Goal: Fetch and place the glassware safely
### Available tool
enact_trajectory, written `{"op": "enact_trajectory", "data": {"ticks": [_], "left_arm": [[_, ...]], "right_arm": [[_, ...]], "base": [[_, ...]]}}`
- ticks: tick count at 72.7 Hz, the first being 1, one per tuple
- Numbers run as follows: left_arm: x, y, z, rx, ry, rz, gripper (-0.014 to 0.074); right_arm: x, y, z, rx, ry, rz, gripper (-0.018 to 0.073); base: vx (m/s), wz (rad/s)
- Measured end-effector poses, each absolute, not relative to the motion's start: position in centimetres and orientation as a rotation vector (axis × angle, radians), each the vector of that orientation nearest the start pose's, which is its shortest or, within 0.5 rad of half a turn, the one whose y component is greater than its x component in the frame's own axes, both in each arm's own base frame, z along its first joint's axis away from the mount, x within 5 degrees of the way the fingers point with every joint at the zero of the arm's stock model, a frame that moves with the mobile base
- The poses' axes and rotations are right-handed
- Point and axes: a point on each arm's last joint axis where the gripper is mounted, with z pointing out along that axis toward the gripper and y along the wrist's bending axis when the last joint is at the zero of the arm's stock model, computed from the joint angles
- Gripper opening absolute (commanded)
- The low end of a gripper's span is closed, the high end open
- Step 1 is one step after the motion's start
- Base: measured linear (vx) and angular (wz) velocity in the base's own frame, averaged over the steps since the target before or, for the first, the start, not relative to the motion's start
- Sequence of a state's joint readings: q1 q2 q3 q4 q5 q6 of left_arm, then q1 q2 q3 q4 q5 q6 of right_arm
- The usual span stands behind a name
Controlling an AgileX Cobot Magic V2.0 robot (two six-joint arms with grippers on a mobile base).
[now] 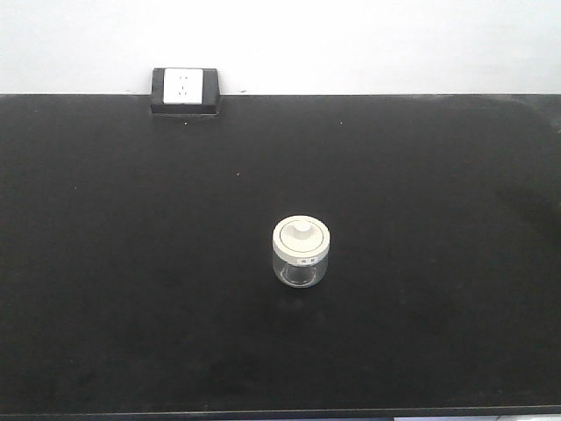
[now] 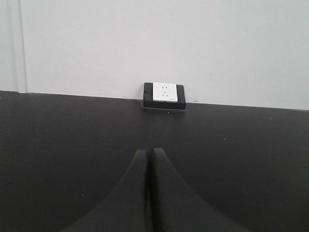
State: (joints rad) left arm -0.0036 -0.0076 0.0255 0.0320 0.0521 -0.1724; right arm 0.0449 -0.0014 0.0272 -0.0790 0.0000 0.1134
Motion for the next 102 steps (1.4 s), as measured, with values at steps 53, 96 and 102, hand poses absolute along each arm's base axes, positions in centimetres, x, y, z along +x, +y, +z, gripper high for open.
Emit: {"op": "enact_trajectory", "data": {"ticks": [53,96,102], "left_arm": [[5.69,0.0,20.02,-0.108,1.551,-0.113,-0.0007],[5.69,0.0,20.02,-0.108,1.551,-0.113,-0.0007],[5.69,0.0,20.02,-0.108,1.551,-0.113,-0.0007]], "right_arm": [[5.72,0.26,20.41,-0.008,1.51,0.064,-0.0008],[5.72,0.26,20.41,-0.008,1.51,0.064,-0.0008],[5.72,0.26,20.41,-0.008,1.51,0.064,-0.0008]], "base": [[0.0,0.0],[0.0,0.0],[0.0,0.0]]}}
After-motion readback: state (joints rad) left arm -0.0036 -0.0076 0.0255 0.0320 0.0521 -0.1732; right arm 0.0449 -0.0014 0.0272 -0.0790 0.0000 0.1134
